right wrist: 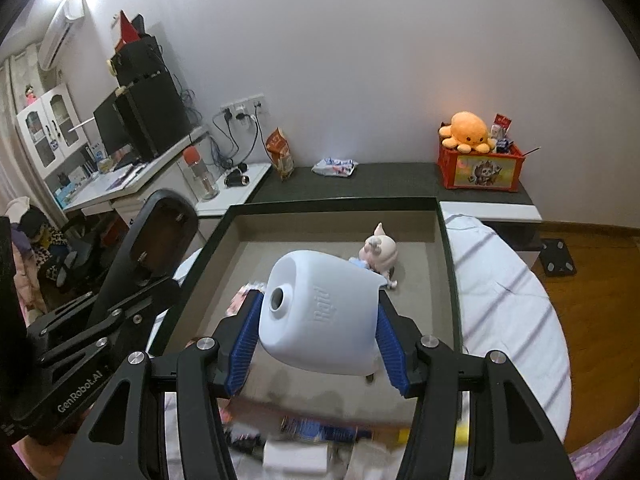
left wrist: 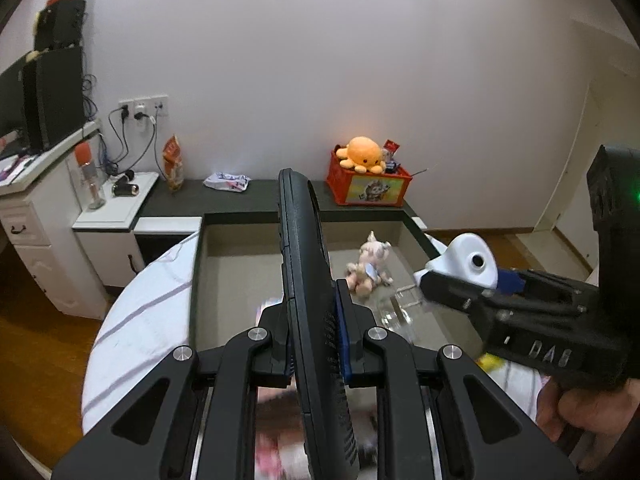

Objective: Organize rigid objects
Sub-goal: 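Lower the remote and speaker into the pink box and open both grippers, then withdraw both grippers from the box toward the remaining items, then grasp the black hair clip with the left gripper while the right gripper grasps the white astronaut figure, then lower the hair clip and astronaut into the pink box and open both grippers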

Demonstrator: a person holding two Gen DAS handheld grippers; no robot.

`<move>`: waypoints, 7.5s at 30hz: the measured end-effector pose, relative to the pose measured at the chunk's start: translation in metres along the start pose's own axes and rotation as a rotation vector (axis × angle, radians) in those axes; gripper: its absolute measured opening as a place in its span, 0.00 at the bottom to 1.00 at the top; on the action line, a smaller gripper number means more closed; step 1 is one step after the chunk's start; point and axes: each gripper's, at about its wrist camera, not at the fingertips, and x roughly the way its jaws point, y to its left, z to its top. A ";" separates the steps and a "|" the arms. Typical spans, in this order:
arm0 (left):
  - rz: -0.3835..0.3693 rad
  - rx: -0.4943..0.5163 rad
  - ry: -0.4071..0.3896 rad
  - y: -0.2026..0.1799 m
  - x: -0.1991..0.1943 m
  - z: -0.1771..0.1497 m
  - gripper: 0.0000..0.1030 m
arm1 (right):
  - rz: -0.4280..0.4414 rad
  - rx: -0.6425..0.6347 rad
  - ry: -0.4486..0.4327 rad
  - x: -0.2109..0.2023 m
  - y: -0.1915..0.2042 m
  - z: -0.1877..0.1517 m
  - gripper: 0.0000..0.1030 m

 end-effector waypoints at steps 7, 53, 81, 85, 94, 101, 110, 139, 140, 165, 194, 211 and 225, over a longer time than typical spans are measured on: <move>0.019 -0.015 0.083 0.011 0.061 0.012 0.15 | 0.010 -0.010 0.085 0.050 -0.001 0.000 0.54; 0.107 -0.060 -0.076 0.015 -0.050 -0.009 1.00 | -0.019 -0.018 0.021 -0.005 0.025 -0.018 0.89; 0.146 -0.053 -0.019 -0.025 -0.130 -0.152 1.00 | -0.106 0.143 0.004 -0.116 -0.016 -0.159 0.90; 0.137 -0.051 -0.016 -0.028 -0.129 -0.151 1.00 | -0.101 0.134 0.004 -0.115 -0.014 -0.159 0.90; 0.109 -0.027 0.036 -0.033 -0.108 -0.154 1.00 | -0.113 0.134 0.030 -0.101 -0.019 -0.160 0.90; 0.117 -0.015 0.098 -0.040 -0.066 -0.155 1.00 | -0.125 0.141 0.058 -0.084 -0.028 -0.157 0.90; 0.140 -0.072 0.207 -0.037 -0.011 -0.156 1.00 | -0.130 0.120 0.097 -0.053 -0.038 -0.148 0.90; 0.173 -0.143 0.202 -0.013 -0.001 -0.145 0.73 | -0.115 0.117 0.091 -0.008 -0.043 -0.136 0.68; 0.166 -0.149 0.197 -0.011 -0.003 -0.145 0.66 | -0.116 0.114 0.091 -0.008 -0.043 -0.135 0.68; 0.068 -0.067 0.201 0.021 -0.037 -0.163 0.19 | -0.122 0.122 0.090 -0.009 -0.035 -0.138 0.68; -0.016 0.007 0.024 -0.016 -0.068 -0.079 0.19 | -0.084 0.080 -0.042 -0.059 -0.025 -0.084 0.68; -0.064 0.000 0.080 -0.029 0.054 -0.009 0.20 | -0.129 0.016 0.023 0.010 -0.038 -0.031 0.68; -0.051 -0.002 0.175 -0.030 0.088 -0.024 0.27 | -0.219 -0.118 0.041 0.025 -0.025 -0.032 0.68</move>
